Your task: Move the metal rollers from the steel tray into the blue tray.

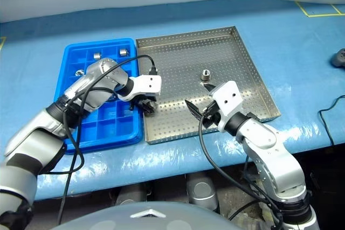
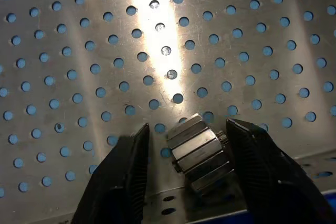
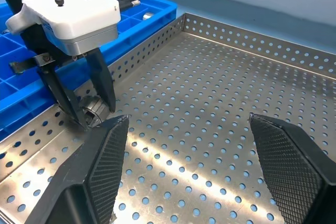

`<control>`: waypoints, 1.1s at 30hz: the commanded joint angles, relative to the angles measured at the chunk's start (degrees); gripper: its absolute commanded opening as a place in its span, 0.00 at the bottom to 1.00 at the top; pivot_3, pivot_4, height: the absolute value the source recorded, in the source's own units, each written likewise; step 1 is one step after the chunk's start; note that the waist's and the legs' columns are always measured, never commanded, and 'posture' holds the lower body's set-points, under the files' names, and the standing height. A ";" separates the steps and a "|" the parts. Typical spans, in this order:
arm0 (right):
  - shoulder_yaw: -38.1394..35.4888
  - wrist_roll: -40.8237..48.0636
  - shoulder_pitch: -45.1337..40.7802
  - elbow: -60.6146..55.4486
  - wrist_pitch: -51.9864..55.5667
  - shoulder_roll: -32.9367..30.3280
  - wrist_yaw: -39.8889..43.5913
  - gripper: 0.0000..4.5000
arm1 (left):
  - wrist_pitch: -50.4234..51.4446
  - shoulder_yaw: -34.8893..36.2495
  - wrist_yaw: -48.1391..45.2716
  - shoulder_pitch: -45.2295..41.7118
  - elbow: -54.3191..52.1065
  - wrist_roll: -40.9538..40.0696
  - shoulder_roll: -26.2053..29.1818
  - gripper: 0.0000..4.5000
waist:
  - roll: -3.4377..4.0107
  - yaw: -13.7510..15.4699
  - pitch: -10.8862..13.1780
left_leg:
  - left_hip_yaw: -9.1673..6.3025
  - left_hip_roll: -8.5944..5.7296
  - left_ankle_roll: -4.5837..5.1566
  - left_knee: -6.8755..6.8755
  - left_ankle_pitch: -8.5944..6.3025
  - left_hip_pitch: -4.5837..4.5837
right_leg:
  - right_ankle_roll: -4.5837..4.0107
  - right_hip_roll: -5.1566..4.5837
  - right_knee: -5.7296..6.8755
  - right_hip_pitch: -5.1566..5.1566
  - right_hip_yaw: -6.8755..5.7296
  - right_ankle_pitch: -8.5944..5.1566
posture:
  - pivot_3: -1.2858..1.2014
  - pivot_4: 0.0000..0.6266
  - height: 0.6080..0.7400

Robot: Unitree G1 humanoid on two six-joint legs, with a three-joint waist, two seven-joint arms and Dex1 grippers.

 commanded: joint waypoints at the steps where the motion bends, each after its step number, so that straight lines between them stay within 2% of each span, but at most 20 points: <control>1: -1.00 -0.29 -0.55 -1.60 -1.60 0.45 -0.43 0.86 | -0.13 1.57 0.27 -1.17 0.52 1.43 -0.01 0.39 | 0.00 0.00 0.00 | 0.01 0.00 0.00 0.00 0.00 0.00 | 0.00 0.00 0.00 0.00 0.01 0.00 | 0.43 0.24 1.00; 9: -0.41 -0.51 -1.36 -0.94 -1.40 0.90 -0.24 0.86 | 1.21 7.97 2.18 -1.11 0.62 -1.76 -1.81 0.39 | 0.00 0.19 0.00 | 0.00 0.00 0.00 0.01 0.00 -0.02 | 0.00 -0.01 0.01 -0.01 0.00 0.00 | 0.44 0.24 1.00; 15: 0.66 -0.49 -2.65 -0.39 -1.29 1.18 0.56 0.86 | 5.04 20.85 8.38 -1.03 -0.43 -9.01 -4.89 0.39 | -0.01 0.66 0.01 | -0.01 -0.01 0.00 0.02 0.00 -0.03 | 0.01 -0.01 0.01 -0.01 -0.01 0.00 | 0.44 0.24 1.00; 19: 1.92 0.12 -4.32 -0.17 -0.87 1.68 1.39 0.86 | 9.14 25.57 10.67 3.32 -8.66 -10.99 -0.94 0.39 | 0.02 0.47 0.02 | -0.02 0.02 0.00 -0.02 0.00 0.01 | 0.01 0.02 0.05 -0.02 0.00 0.00 | 0.45 0.24 1.00; 23: 3.17 3.51 -7.29 0.39 -0.62 4.44 2.86 0.86 | 16.57 31.55 13.44 11.54 -23.83 -14.18 4.34 0.39 | 0.01 0.53 0.04 | -0.03 0.06 0.00 -0.05 0.00 0.03 | -0.01 0.04 0.07 -0.02 0.00 -0.01 | 0.47 0.24 1.00; 27: 4.48 8.84 -9.98 0.08 0.64 6.33 6.32 0.86 | 26.44 39.02 17.28 19.52 -37.21 -17.40 9.07 0.39 | -0.04 2.28 0.08 | -0.10 0.09 0.00 -0.01 0.00 0.02 | -0.03 0.05 0.11 -0.01 -0.06 -0.02 | 0.50 0.24 1.00; 33: 4.92 10.06 -12.43 2.74 1.59 5.72 7.29 0.86 | 37.16 47.79 22.41 29.60 -50.42 -19.43 15.42 0.39 | -0.13 5.79 0.13 | -0.08 0.06 0.00 0.01 0.00 0.08 | -0.05 0.01 0.10 0.05 -0.10 -0.04 | 0.55 0.24 1.00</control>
